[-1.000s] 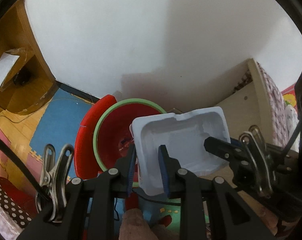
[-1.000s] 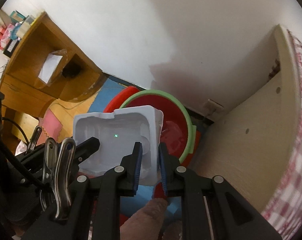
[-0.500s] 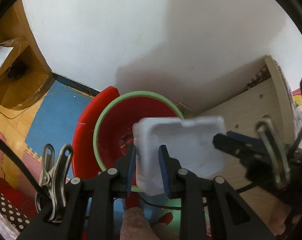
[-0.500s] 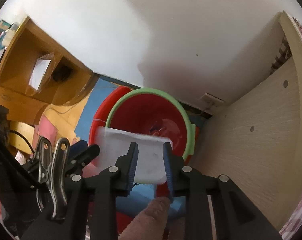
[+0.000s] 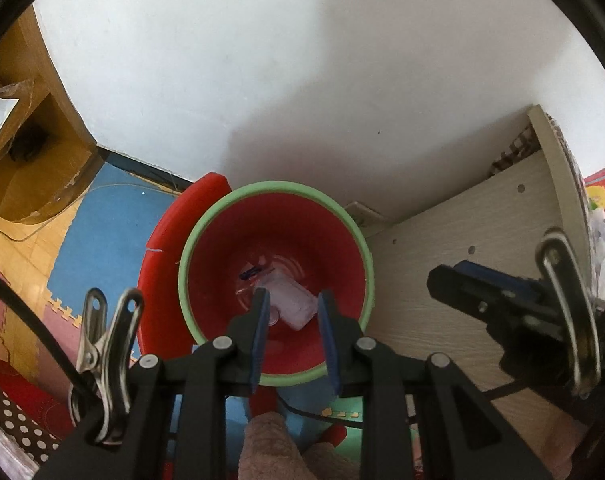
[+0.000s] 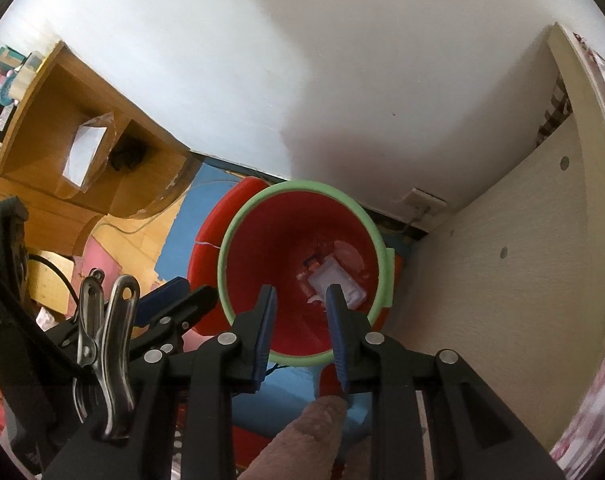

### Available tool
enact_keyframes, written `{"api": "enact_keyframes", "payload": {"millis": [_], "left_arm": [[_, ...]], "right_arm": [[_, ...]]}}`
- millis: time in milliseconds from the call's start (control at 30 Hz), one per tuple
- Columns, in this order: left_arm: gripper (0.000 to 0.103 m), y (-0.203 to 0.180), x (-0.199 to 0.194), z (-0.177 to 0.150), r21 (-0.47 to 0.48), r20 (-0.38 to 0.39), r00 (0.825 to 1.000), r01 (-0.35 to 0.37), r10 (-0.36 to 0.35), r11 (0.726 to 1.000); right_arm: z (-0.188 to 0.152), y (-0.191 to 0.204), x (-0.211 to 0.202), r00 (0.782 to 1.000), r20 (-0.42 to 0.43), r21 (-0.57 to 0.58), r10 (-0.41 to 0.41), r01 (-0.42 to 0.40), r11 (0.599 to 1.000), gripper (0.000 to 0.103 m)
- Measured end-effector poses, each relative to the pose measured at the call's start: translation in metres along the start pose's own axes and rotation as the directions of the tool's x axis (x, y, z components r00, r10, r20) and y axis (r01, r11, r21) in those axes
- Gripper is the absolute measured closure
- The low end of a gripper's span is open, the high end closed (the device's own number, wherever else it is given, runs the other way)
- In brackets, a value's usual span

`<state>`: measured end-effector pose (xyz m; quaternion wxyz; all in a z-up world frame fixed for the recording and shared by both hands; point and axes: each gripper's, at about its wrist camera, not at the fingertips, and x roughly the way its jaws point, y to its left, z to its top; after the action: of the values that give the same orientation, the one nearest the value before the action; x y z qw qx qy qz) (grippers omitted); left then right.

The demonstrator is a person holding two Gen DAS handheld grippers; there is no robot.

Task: Collect trash
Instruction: 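Open both grippers above the red bucket to drop the white tray, then move both grippers from the bucket back over the bed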

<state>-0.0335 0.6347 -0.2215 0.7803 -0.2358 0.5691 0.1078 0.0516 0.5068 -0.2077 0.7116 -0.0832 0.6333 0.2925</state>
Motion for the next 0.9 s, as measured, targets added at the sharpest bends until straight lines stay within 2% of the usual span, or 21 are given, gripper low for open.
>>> {"api": "enact_keyframes", "payload": {"millis": [533,900], "left_arm": [[0.079,-0.014,-0.039,-0.016,0.021,0.038,0.999,-0.015,0.014,1.0],[0.079,-0.039,-0.076,-0.033,0.053,0.081,0.996,-0.035,0.031,0.998]], "right_arm": [[-0.037,0.007,-0.053,0.996,0.084,0.004,0.031,-0.032,0.999,0.076],[-0.067,-0.002,-0.109,0.982,0.175,0.004,0.078,-0.08,0.997,0.076]]}}
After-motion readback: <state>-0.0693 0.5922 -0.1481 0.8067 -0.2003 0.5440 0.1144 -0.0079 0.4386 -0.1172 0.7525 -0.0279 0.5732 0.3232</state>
